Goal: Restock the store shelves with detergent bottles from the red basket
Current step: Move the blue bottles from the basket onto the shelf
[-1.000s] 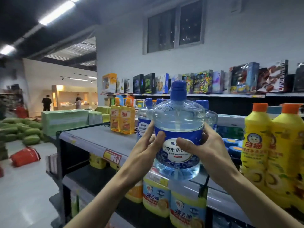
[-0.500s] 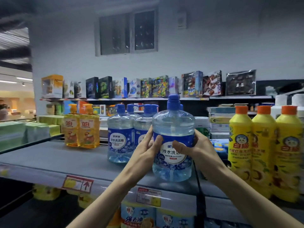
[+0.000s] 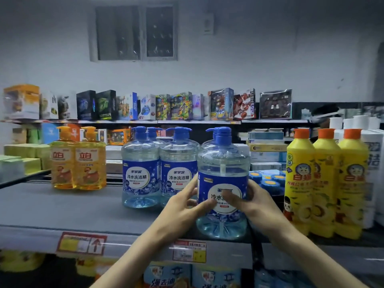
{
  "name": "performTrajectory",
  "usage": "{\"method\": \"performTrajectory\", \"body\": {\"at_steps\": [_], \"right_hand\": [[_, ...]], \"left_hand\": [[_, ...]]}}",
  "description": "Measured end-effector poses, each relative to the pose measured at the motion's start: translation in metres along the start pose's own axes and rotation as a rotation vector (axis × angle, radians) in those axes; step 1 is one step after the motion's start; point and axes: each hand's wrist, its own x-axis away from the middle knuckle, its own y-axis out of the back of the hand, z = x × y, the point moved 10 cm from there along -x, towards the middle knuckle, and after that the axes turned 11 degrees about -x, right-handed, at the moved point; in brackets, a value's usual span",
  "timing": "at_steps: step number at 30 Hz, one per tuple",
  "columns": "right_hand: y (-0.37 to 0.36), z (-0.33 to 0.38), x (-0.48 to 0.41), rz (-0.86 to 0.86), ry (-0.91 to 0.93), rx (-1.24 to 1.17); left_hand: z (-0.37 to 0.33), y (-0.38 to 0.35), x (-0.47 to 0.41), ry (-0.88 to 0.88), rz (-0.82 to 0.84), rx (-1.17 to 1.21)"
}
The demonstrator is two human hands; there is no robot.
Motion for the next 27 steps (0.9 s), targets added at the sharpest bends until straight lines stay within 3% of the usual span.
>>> {"method": "performTrajectory", "body": {"at_steps": [3,5,17,27], "right_hand": [[0.005,-0.019,0.016,-0.037,-0.070,0.355],[0.009,-0.023,0.021,-0.078,-0.089,0.449],[0.017,-0.035,0.003,-0.107,-0.126,0.492],[0.019,-0.042,0.008,-0.101,-0.150,0.500]], "left_hand": [[0.012,-0.003,0.005,0.014,0.063,-0.109],[0.016,-0.004,0.004,0.022,0.056,-0.118],[0.034,-0.012,-0.012,0.055,0.050,-0.222],[0.039,-0.018,-0.009,-0.017,0.105,-0.433]]}}
